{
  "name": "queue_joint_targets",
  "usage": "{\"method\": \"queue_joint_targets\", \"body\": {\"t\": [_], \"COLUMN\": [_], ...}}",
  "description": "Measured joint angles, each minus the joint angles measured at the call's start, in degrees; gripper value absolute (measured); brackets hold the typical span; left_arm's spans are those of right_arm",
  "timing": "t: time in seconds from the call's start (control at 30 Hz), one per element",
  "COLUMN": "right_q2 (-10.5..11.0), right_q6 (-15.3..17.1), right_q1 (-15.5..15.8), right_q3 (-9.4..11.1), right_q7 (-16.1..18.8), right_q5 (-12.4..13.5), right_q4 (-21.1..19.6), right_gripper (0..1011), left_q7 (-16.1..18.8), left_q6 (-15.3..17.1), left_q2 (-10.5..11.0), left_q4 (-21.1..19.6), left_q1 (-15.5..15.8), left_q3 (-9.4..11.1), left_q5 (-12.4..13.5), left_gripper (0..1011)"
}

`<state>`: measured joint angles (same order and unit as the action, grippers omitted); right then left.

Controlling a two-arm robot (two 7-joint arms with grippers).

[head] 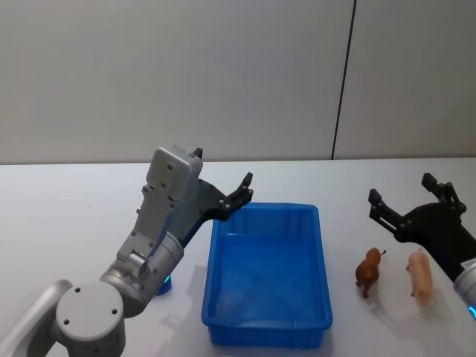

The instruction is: Pick up the two dolls from the table and place them into the box.

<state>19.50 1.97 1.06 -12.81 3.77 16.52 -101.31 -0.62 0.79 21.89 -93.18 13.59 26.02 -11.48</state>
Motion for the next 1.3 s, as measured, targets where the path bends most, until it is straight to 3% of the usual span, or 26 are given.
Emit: {"method": "queue_joint_targets", "body": {"t": [0.4,0.73,1.03,1.3], "right_q2": [2.38,3.96,3.39,1.04], "right_q6": [1.34,5.05,9.86,15.22], "right_q1": [3.79,7.07,6.23,2.72], "right_q3": [1.66,3.58,3.95,3.02], "right_q7": [-3.85,-9.18,-10.74,-10.24], "right_q5": [2.2,5.46,6.38,5.96], "right_q4": [-2.81,-4.45,-3.0,0.8], "right_gripper": [1001,1001,1001,1001], "left_q7": [0.0,0.0,0.0,0.0], "left_q6": [0.0,0.0,0.0,0.0], "left_q2": [0.0,0.0,0.0,0.0], "left_q4": [0.0,0.0,0.0,0.0], "left_q1": [0.0,0.0,0.0,0.0], "left_q3": [0.0,0.0,0.0,0.0], "left_q5": [0.0,0.0,0.0,0.0], "left_gripper": [1001,1001,1001,1001]}}
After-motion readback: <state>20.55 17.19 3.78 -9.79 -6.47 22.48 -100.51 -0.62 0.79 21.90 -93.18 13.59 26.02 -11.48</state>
